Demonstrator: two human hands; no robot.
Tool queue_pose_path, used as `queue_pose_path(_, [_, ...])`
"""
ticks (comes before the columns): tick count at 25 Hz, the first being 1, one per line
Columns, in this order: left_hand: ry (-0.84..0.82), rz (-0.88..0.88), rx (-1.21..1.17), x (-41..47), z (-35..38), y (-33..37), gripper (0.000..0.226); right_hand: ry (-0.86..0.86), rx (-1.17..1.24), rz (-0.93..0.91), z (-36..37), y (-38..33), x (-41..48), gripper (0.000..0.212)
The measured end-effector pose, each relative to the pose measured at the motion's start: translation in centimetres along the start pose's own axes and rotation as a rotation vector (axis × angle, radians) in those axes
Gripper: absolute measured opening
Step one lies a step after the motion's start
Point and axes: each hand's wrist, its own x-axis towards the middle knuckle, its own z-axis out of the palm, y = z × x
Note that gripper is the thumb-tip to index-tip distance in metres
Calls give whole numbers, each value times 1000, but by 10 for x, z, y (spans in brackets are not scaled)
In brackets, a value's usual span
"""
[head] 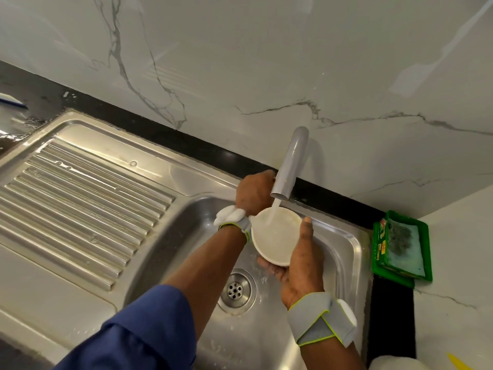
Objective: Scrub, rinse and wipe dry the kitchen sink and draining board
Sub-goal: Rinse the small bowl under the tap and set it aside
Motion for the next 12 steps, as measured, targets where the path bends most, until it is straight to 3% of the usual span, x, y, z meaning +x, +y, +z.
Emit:
queue_pose_path(2, [-46,237,162,3,-8,3,25,44,16,-8,-9,0,-1,45])
queue_pose_path(5, [-166,369,362,5,-28,3,34,70,4,-30,-17,-1,-10,51])
queue_pose_path(8, [-127,535,580,-1,-46,-23,46,44,-16,-53,-14,2,-20,46])
queue_pose_path(12, [-76,552,727,-25,-90,-79,46,-2,-58,-39,8,24,-35,37])
